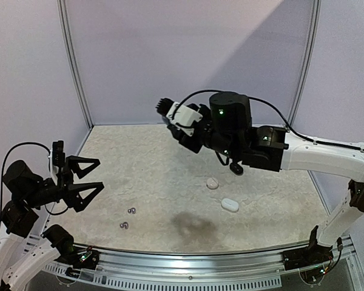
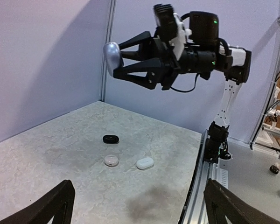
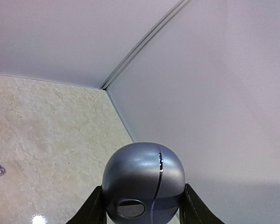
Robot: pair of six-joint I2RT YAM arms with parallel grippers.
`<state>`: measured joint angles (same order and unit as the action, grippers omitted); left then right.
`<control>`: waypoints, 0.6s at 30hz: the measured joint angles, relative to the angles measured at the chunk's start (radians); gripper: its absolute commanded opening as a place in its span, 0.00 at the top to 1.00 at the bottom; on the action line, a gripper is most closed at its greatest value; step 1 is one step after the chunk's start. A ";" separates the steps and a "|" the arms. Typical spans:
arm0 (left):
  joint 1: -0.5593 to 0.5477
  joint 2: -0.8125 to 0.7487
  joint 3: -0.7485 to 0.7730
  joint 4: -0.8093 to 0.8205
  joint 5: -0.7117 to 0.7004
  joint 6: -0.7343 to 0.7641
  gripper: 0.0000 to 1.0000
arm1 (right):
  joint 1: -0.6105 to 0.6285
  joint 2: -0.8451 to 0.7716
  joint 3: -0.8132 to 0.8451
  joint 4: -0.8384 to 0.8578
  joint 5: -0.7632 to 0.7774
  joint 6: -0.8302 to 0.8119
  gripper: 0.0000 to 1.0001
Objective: Insert the wireless bluetooth earbuds into the charging case
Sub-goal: Pick up the charging case from the center of the board, then pass from the right arm to the left
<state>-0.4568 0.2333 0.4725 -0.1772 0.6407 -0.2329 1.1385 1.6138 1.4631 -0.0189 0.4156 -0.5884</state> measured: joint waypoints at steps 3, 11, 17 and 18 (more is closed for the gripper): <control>0.005 0.018 0.006 0.011 0.001 -0.077 0.03 | 0.090 0.086 0.087 0.036 0.045 -0.125 0.98; 0.007 0.024 0.021 0.031 0.011 -0.153 0.09 | 0.236 0.362 0.373 -0.069 0.092 -0.312 0.99; 0.008 0.026 0.021 0.012 -0.038 -0.175 0.36 | 0.311 0.451 0.460 -0.160 0.085 -0.388 0.99; 0.008 0.027 0.021 0.006 -0.047 -0.176 0.41 | 0.319 0.455 0.467 -0.165 0.079 -0.393 0.99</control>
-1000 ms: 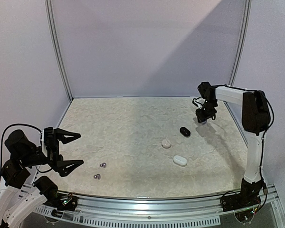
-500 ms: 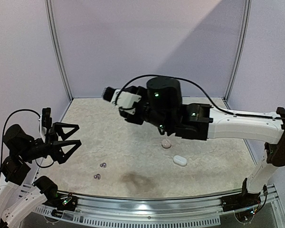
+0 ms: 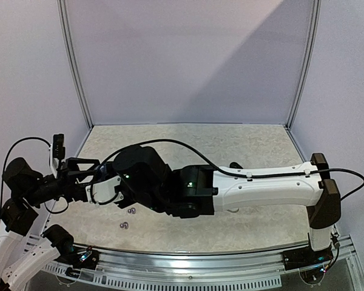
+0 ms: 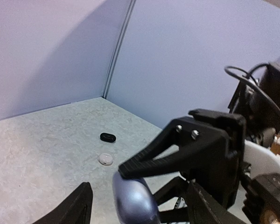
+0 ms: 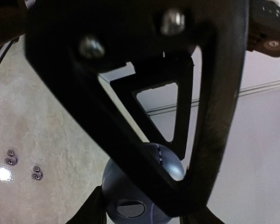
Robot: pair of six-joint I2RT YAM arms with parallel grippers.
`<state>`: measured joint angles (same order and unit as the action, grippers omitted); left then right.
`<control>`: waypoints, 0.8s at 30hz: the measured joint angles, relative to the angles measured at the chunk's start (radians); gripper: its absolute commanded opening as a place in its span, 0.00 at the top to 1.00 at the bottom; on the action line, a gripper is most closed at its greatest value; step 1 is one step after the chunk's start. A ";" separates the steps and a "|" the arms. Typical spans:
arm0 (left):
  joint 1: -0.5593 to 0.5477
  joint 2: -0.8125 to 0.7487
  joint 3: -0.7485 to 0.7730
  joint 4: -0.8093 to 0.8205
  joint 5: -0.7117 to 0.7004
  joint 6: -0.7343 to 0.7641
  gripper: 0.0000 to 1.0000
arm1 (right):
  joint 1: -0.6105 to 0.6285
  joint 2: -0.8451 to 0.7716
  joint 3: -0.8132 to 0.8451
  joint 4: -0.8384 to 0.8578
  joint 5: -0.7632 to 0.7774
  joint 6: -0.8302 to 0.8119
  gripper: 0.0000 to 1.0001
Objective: Insert the wireless bluetooth earbuds into the charging case
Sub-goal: Pass from the right arm to the left
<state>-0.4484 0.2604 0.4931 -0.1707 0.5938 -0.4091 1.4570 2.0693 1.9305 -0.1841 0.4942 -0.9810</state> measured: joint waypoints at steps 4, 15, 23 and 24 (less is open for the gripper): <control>0.002 0.006 0.000 -0.024 -0.019 0.000 0.55 | 0.014 0.004 0.017 -0.023 -0.015 -0.010 0.99; 0.003 0.033 0.000 -0.014 0.018 -0.025 1.00 | 0.013 0.015 0.040 -0.065 -0.016 -0.011 0.99; 0.009 0.032 0.000 -0.012 0.032 -0.024 1.00 | 0.014 0.015 0.041 -0.066 -0.016 0.011 0.47; 0.010 0.032 0.000 -0.012 0.035 -0.022 1.00 | 0.014 0.015 0.041 -0.065 -0.016 0.014 0.39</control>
<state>-0.4389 0.2920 0.4927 -0.1825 0.6289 -0.4313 1.4708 2.0842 1.9713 -0.2493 0.4782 -0.9668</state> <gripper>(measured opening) 0.280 0.475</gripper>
